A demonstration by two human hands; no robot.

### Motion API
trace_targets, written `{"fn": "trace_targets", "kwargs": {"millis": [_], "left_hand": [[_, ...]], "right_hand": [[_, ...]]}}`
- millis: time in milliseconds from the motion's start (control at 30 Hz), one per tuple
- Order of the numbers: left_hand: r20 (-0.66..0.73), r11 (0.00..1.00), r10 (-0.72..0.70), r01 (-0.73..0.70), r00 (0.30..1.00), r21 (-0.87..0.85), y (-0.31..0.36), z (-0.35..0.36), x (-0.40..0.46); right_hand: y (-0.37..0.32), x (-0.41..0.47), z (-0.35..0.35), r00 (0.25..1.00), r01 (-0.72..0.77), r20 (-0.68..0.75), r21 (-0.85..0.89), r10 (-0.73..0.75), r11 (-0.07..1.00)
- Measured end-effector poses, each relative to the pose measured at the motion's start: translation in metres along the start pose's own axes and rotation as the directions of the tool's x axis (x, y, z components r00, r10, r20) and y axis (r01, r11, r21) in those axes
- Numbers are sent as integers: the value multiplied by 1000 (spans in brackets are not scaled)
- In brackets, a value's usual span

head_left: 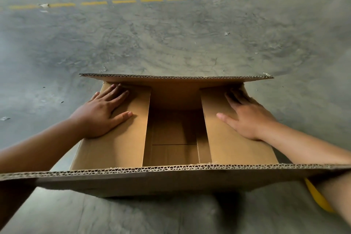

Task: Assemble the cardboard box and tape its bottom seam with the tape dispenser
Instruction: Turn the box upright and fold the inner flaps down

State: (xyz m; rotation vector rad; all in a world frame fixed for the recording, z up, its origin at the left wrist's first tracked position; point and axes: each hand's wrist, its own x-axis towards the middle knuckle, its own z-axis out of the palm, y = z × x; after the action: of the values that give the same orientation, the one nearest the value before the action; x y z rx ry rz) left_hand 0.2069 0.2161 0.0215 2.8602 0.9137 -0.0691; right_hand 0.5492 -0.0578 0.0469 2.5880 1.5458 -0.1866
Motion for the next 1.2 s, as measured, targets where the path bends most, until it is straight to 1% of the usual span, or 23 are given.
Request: {"fn": "trace_targets", "kwargs": {"millis": [67,133,200,267,300,367,433,533,667,733,800,867,933,1000,1100,1200], "left_hand": [[4,999,-21,21,1000,-29,-5,-4,1],[12,998,-59,60,998,-26,-11,-14,-1],[18,995,-86,87,996,-43,-14,-26,-6],[-1,996,-57,56,998,-72,-11,-41,-14],[20,997,-48,49,999,-60,-9,-50,-18],[104,996,-82,86,991,-34,-5,-72,-25],[107,994,-104,108,989,-32,2,-92,-30],[113,991,-94,104,989,-83,22,-117,-36],[164,968,-75,111,984,-225,62,-148,-51],[189,953,-50,104,981,-286,81,-166,-61],[225,945,-1,74,974,-319,96,-177,-72],[280,947,53,41,959,-319,109,-176,-85],[336,962,55,39,940,-269,119,-159,-96],[326,986,3,52,946,-161,122,-137,-103],[178,998,-67,66,982,16,117,-113,-102],[65,984,-42,30,997,177,110,-97,-93]], "right_hand": [[3,-1,-4,999,-40,2,31,40,999],[15,-1,-9,997,-71,-1,23,71,997],[30,-2,-20,998,-63,-4,-19,63,998],[41,-4,-33,1000,-26,-6,-85,26,996],[43,-5,-41,1000,-10,-4,-106,9,994],[42,-8,-57,1000,19,-3,-114,-19,993],[38,-16,-69,1000,30,4,-95,-30,995],[29,-28,-87,999,35,19,-48,-34,998],[11,-43,-122,997,5,77,35,-8,999],[-3,-56,-141,995,-15,96,120,3,993],[-21,-72,-157,994,19,100,170,-37,985],[-43,-88,-162,985,115,112,159,-134,981],[-62,-100,-149,962,201,171,89,-214,975],[-74,-106,-124,955,218,199,37,-221,975],[-82,-106,-97,982,137,125,32,-140,990],[-85,-99,-85,995,88,44,-15,-87,996]]}}
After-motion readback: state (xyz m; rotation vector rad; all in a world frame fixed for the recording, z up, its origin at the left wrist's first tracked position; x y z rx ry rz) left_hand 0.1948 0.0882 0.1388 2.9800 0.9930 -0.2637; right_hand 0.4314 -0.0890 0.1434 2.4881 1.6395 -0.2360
